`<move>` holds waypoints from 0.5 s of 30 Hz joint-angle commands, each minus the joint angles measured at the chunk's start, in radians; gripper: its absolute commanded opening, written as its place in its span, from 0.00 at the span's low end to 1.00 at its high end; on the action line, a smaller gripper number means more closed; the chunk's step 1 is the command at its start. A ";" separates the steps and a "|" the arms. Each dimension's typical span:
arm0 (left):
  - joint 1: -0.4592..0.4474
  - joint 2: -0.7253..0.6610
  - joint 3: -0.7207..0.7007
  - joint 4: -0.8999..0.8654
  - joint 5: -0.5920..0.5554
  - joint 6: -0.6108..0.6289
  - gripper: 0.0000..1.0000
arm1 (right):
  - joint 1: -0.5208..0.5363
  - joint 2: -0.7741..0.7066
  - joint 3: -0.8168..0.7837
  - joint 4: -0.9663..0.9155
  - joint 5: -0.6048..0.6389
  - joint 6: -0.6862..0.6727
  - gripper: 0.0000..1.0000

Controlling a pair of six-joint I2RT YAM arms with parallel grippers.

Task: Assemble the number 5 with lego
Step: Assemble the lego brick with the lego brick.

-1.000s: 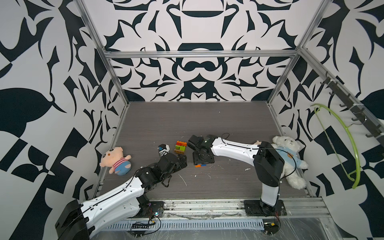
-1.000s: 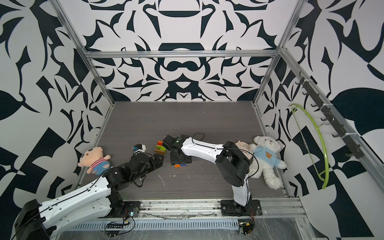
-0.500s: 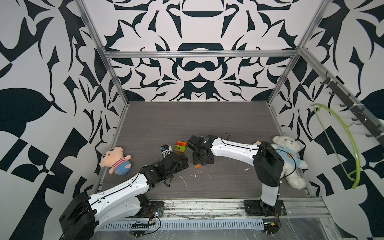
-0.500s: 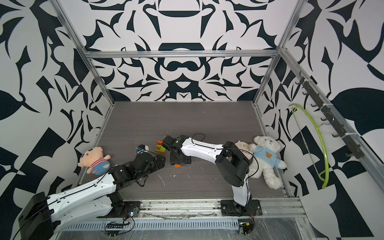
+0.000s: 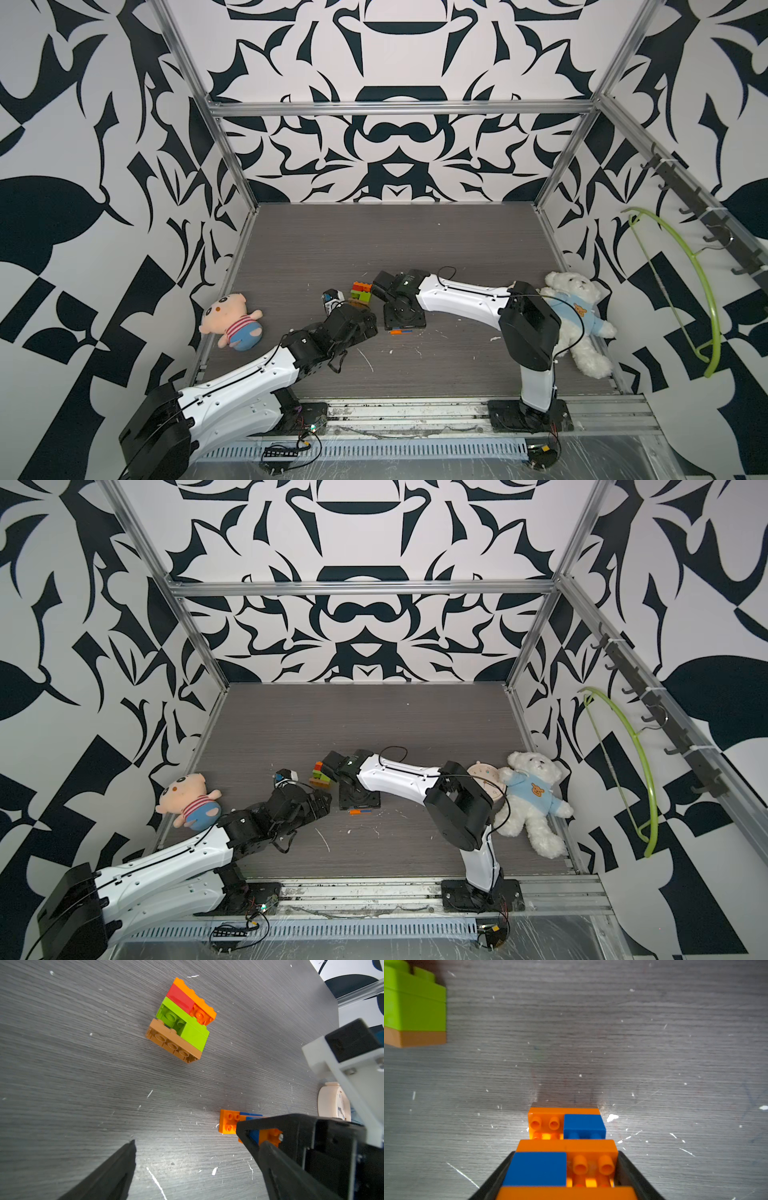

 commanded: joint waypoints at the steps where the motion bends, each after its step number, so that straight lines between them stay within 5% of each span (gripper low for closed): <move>1: 0.004 -0.011 0.024 0.000 -0.006 0.006 0.99 | 0.005 0.003 0.037 -0.023 0.006 0.012 0.67; 15: 0.004 0.006 0.025 0.004 -0.001 0.003 0.99 | 0.005 0.031 0.022 -0.030 0.004 0.018 0.67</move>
